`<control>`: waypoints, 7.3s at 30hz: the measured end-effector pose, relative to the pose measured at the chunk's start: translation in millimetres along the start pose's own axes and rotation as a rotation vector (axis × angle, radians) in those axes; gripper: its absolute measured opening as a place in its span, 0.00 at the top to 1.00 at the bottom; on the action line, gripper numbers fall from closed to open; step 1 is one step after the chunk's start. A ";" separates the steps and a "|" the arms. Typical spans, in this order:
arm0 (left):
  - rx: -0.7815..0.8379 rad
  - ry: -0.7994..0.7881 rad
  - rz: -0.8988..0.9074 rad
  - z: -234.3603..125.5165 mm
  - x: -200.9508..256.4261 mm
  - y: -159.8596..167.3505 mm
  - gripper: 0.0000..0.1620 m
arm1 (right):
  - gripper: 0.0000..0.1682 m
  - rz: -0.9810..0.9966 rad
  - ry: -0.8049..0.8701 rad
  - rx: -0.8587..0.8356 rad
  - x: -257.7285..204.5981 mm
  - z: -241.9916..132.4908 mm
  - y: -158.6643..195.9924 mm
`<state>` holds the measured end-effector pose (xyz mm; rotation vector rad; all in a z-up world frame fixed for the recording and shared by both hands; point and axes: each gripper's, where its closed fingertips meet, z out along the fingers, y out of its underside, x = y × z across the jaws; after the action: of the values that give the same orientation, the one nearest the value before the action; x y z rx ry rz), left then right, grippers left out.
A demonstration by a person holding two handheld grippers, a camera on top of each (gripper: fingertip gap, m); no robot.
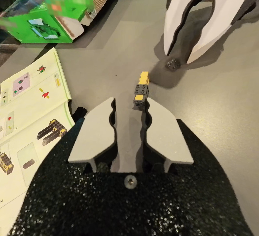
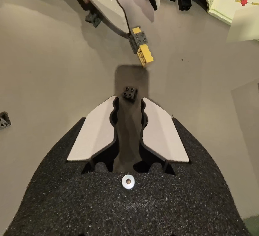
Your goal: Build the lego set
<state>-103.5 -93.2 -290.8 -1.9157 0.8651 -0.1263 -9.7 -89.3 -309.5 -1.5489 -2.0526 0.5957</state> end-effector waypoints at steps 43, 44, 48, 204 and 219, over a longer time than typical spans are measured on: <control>-0.107 0.086 -0.096 6.0 20.5 4.1 0.80 | 0.90 0.226 0.245 0.210 21.1 15.6 -65.5; -0.106 0.089 -0.098 6.4 20.6 4.6 0.78 | 0.90 0.183 0.208 0.218 20.9 14.8 -67.9; -0.081 0.113 -0.117 7.8 22.2 2.7 0.75 | 0.90 0.033 0.063 0.277 25.5 11.8 -75.8; 0.087 -0.050 -0.057 -4.6 -2.5 -18.2 0.85 | 0.97 -0.089 0.011 0.206 72.8 48.6 -53.5; 0.410 0.194 -0.567 -30.1 -14.9 -50.5 0.78 | 0.97 -0.617 0.478 0.604 41.9 -10.7 -128.2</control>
<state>-101.8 -93.6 -230.2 -1.7195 0.3545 -0.7800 -108.5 -81.5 -217.4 -0.5881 -1.6349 0.4754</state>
